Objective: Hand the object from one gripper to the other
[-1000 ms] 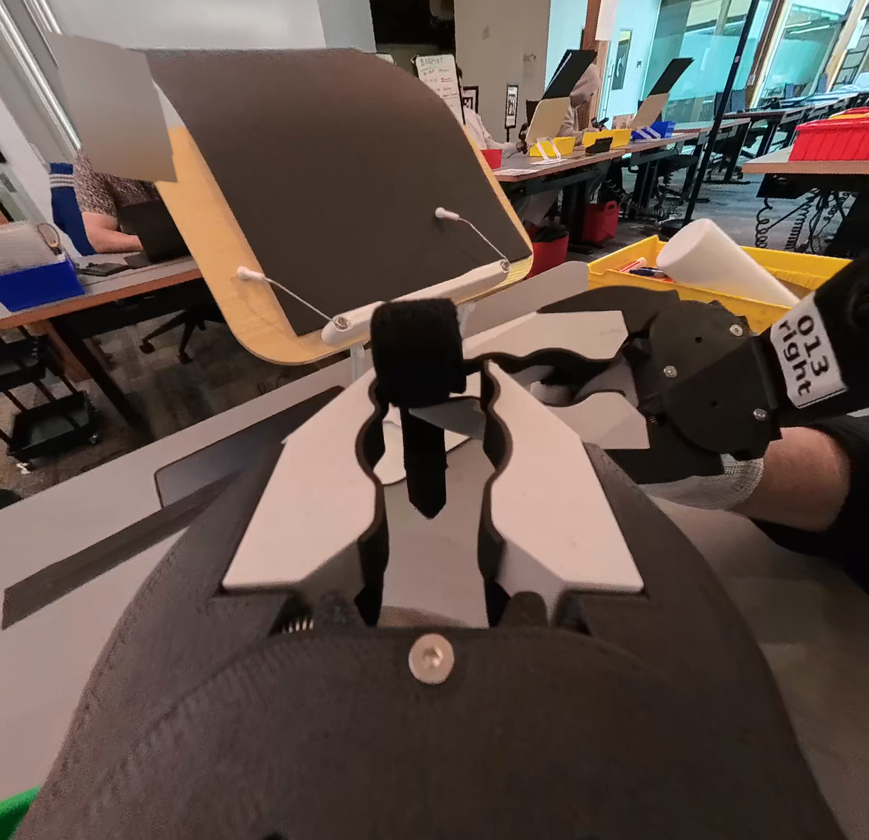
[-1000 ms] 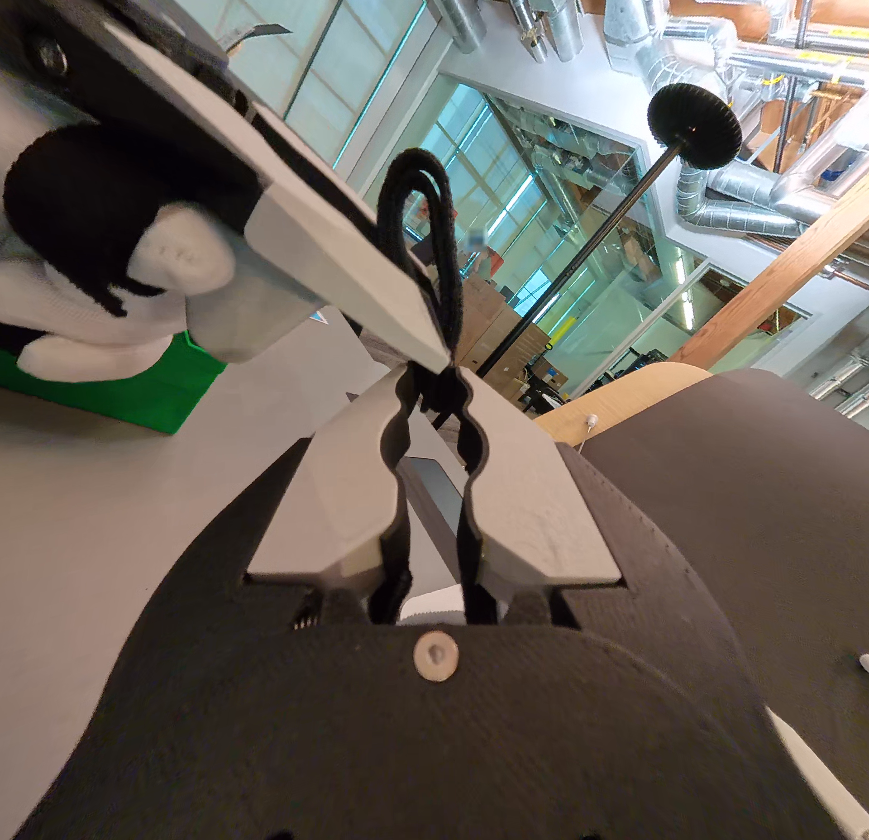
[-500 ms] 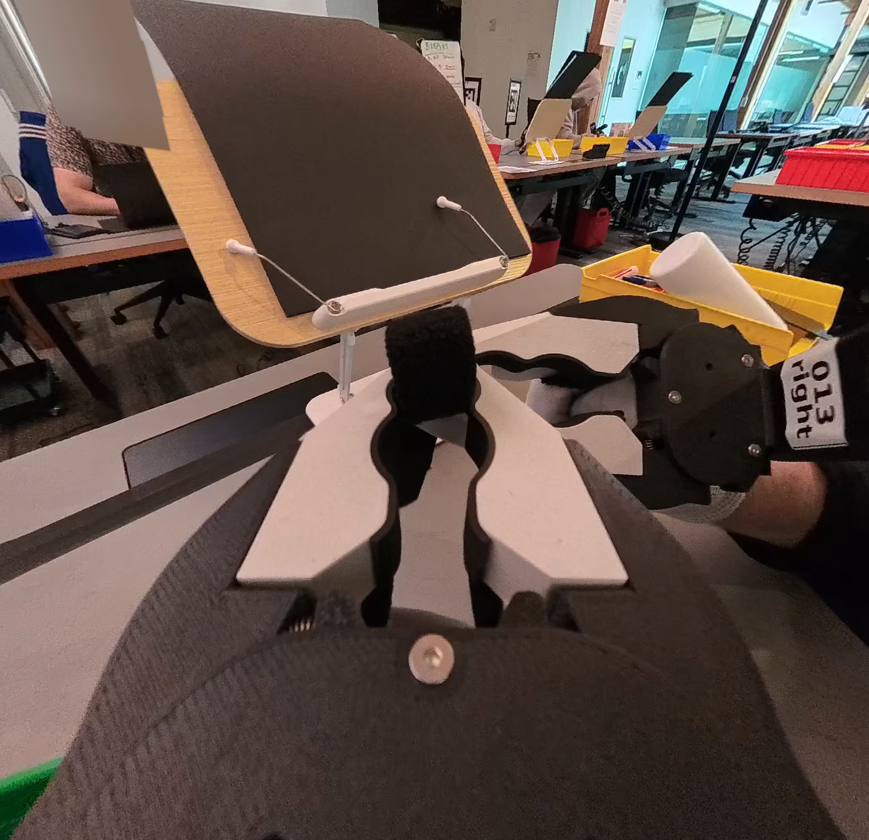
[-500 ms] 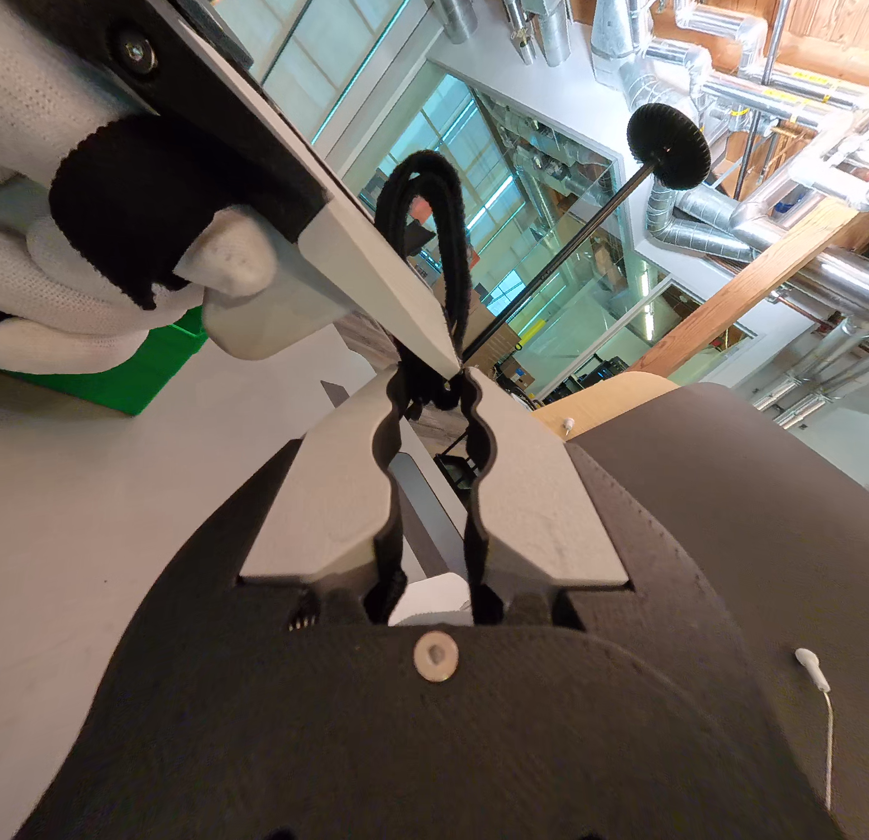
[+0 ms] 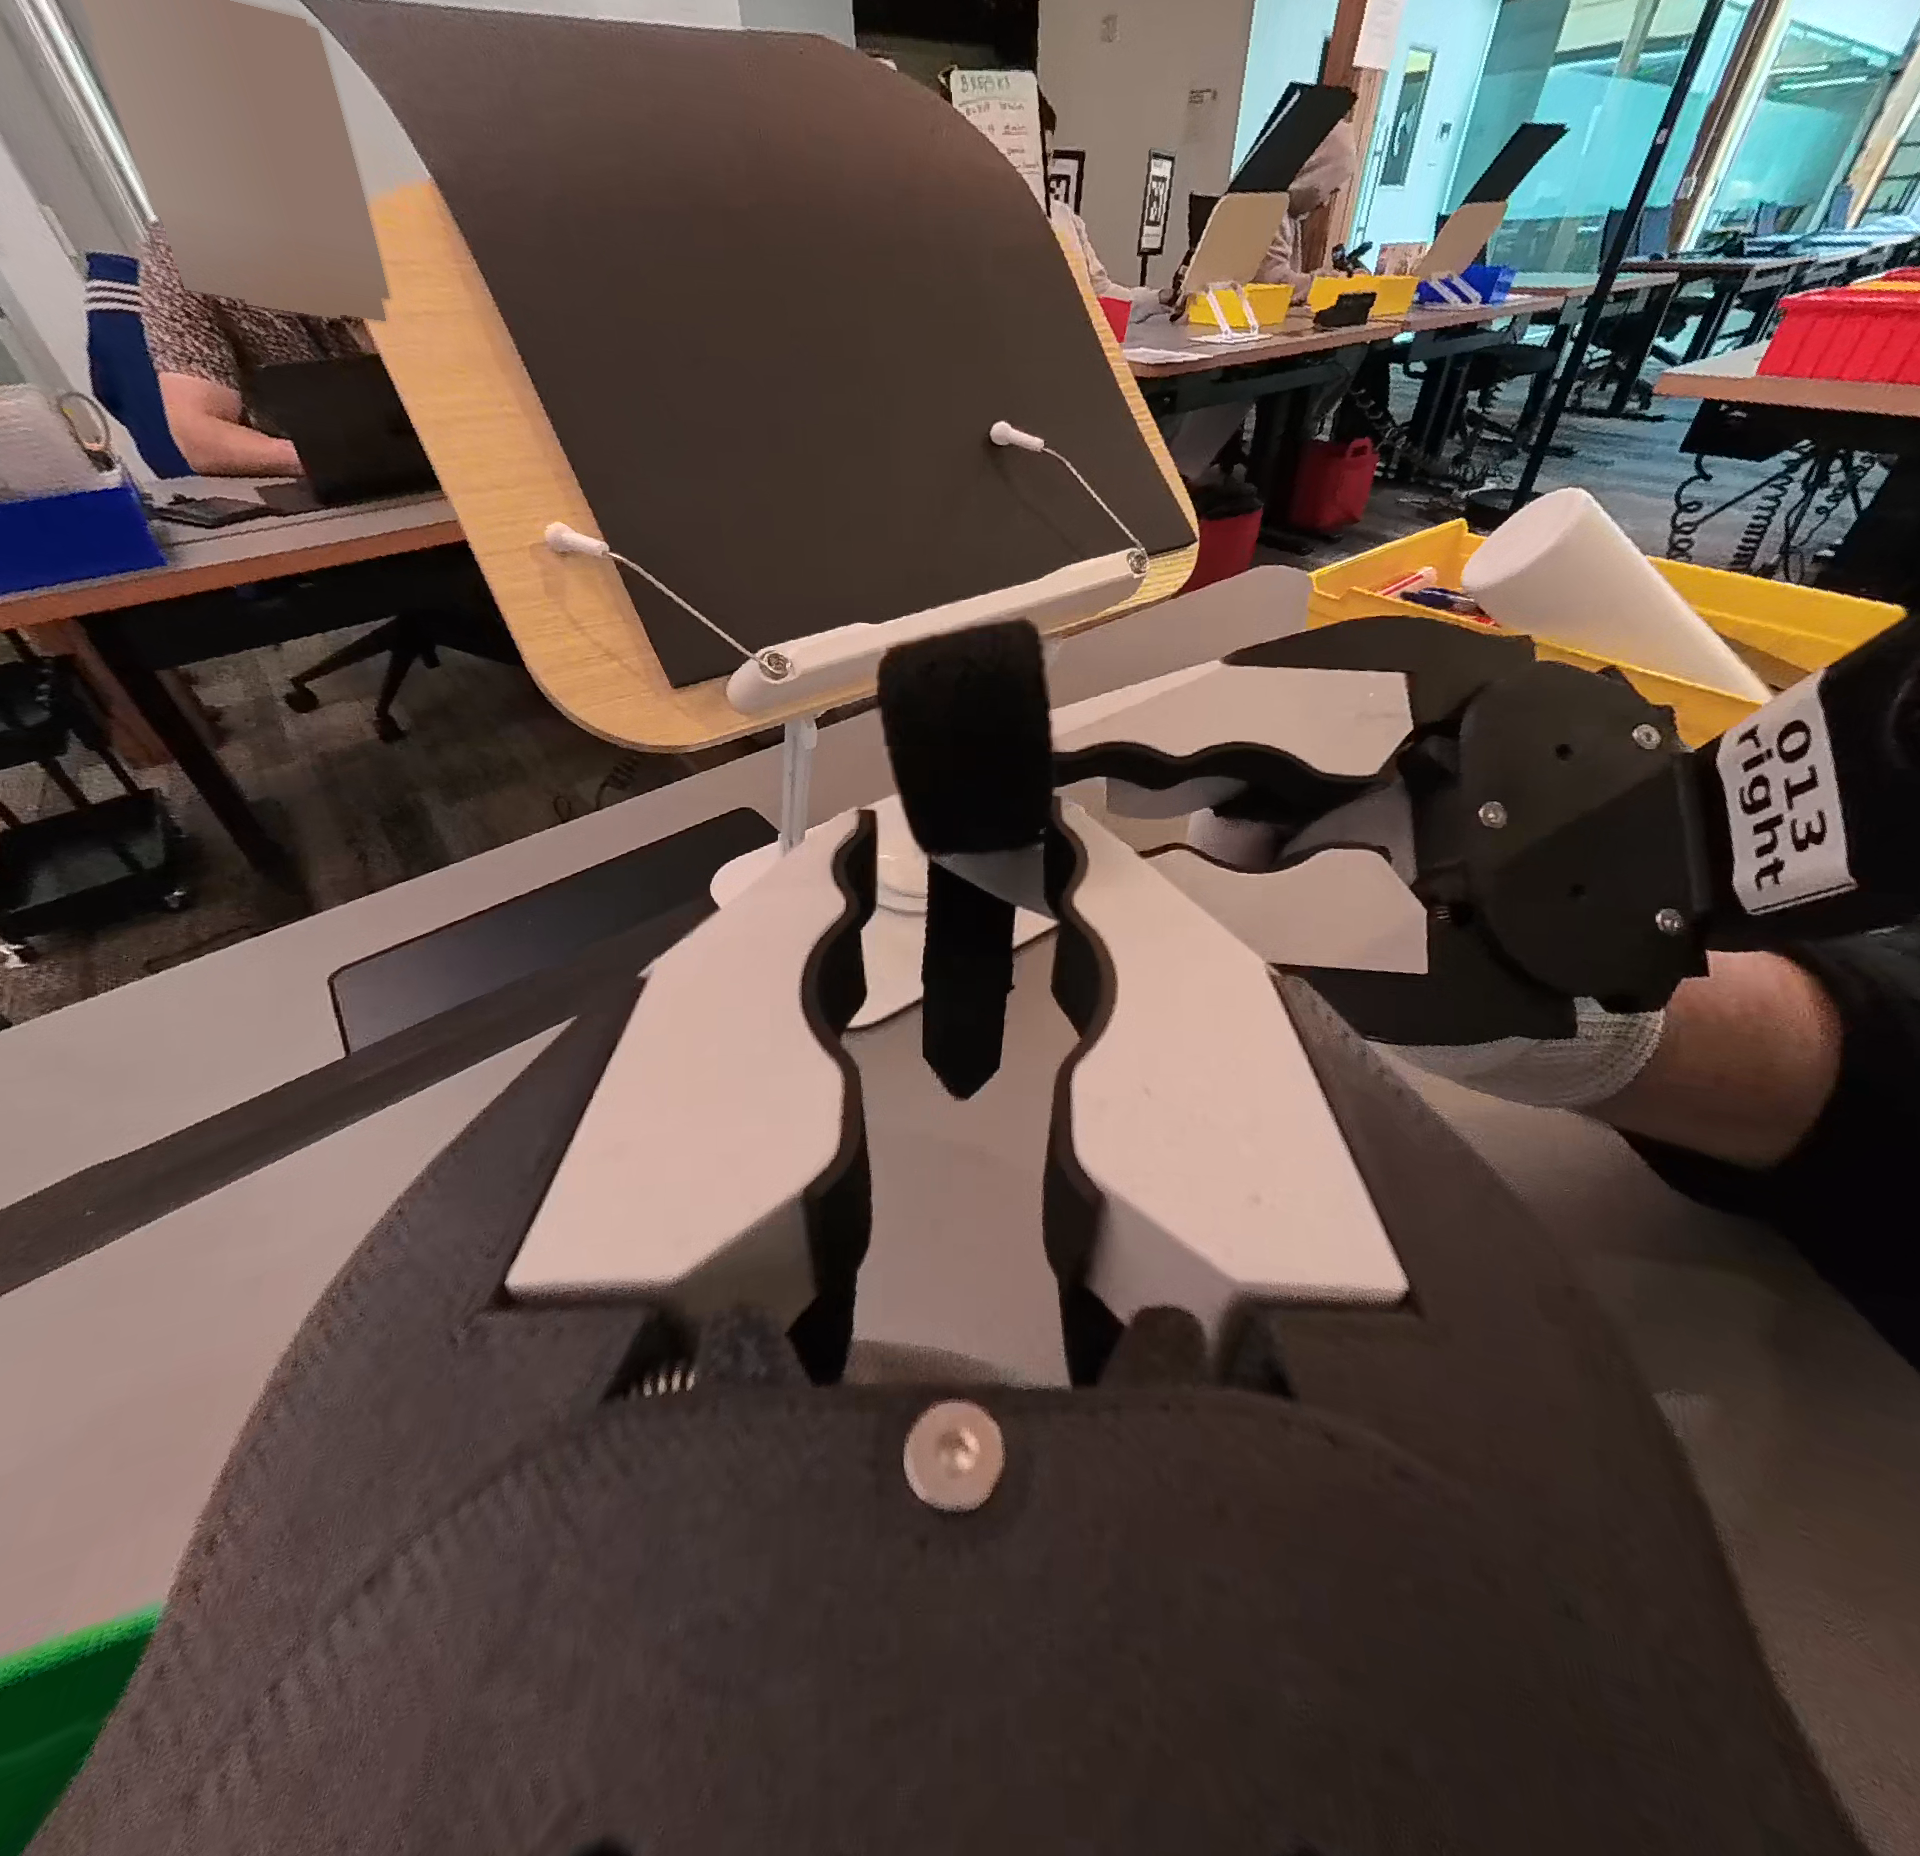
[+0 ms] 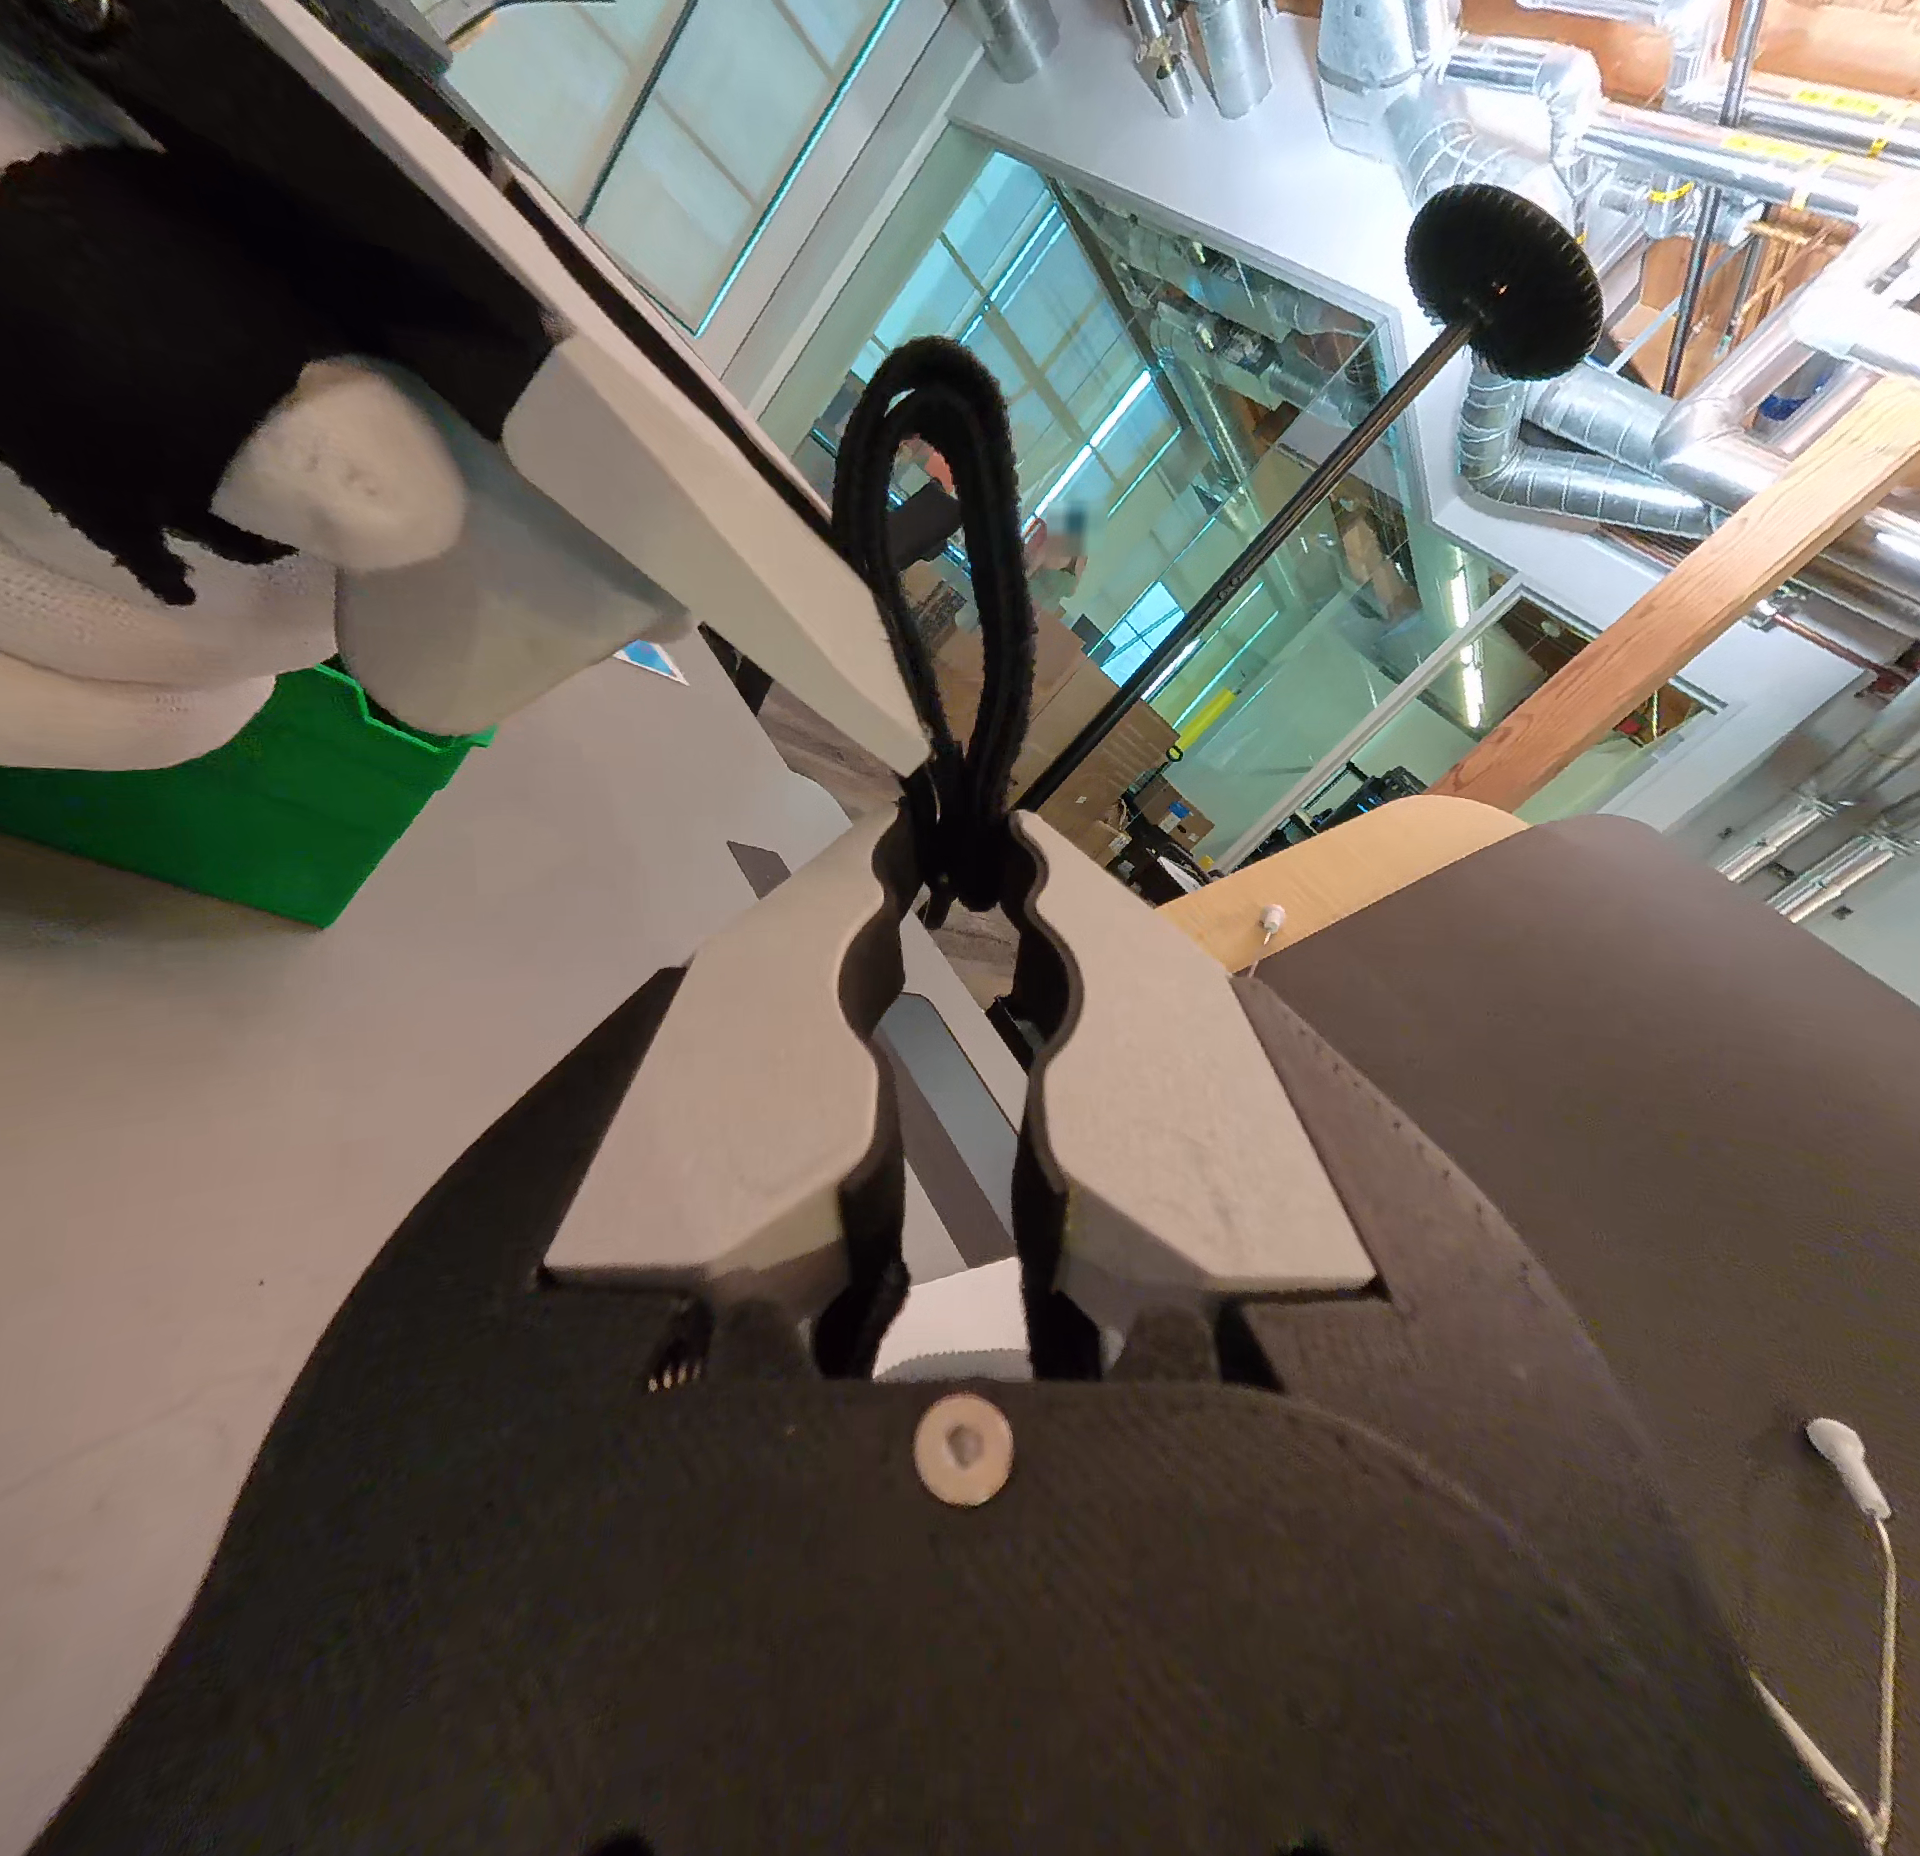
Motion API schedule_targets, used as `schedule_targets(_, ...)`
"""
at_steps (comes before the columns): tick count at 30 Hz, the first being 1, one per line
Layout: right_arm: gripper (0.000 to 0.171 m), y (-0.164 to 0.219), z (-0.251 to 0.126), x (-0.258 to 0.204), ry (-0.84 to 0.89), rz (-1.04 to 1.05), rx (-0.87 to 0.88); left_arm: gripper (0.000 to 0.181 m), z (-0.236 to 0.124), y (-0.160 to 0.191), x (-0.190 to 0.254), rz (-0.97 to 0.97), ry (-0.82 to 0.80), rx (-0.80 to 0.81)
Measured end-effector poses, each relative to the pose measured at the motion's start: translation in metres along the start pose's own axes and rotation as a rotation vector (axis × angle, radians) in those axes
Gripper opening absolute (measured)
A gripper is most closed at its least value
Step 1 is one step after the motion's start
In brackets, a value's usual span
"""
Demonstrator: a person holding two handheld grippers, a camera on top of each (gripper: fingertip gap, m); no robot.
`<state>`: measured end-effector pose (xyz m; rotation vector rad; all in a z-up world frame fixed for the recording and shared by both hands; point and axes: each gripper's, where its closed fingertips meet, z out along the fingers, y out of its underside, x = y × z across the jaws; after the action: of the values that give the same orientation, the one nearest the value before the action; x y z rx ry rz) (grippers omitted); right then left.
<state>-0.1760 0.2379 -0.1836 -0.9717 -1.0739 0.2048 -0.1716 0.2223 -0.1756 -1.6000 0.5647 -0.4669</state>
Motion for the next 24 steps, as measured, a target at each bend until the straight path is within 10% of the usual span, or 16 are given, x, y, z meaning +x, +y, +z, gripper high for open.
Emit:
schedule_targets(16, 0.012, 0.000, -0.001, -0.006, -0.039, -0.007, 0.000, 0.020, -0.001, -0.003, 0.003, -0.001, 0.054, -0.032)
schedule_targets(24, 0.012, -0.015, -0.010, -0.023, -0.468, 0.662, 0.177, 0.040, -0.014, -0.014, 0.008, 0.013, 0.121, 0.017)
